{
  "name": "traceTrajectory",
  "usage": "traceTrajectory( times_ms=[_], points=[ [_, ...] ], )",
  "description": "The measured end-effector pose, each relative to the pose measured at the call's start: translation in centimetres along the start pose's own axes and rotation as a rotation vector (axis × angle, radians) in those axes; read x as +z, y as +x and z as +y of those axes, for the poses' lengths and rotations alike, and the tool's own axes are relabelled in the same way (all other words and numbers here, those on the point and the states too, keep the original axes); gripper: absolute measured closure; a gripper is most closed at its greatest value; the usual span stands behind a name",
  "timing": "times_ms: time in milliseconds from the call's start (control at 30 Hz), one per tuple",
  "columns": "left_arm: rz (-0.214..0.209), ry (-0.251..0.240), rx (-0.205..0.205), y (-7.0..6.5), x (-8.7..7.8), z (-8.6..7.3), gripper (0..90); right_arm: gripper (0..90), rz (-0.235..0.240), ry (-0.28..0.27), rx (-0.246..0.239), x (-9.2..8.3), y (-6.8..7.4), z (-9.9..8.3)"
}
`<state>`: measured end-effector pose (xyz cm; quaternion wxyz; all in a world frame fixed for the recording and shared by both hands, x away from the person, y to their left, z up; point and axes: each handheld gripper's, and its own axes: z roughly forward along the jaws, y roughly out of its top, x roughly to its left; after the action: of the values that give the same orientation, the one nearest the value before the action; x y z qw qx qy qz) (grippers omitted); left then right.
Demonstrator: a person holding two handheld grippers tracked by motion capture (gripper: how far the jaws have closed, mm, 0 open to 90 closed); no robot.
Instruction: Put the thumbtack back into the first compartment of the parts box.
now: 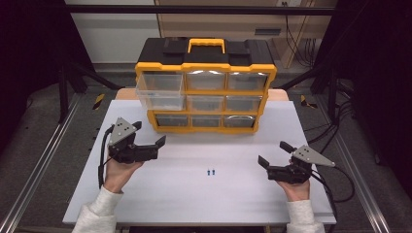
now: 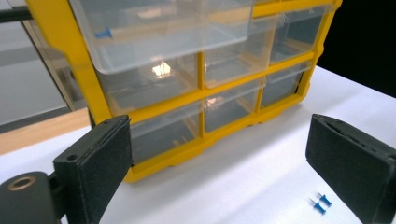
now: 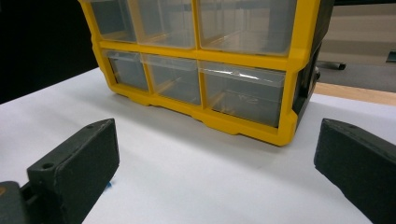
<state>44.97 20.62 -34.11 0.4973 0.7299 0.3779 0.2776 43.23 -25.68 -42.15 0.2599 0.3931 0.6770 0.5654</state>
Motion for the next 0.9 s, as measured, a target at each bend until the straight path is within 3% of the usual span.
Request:
traceTrajectory(
  times_ms=[433,900],
  points=[
    [-0.027,0.067,0.028,-2.1,2.5,-2.1,7.0,0.6,-0.003,0.002,0.01,0.0,0.1,0.0],
    [-0.066,0.121,0.052,-4.5,5.2,-3.2,7.0,0.6,-0.004,0.004,0.009,0.0,0.1,0.0]
  ],
)
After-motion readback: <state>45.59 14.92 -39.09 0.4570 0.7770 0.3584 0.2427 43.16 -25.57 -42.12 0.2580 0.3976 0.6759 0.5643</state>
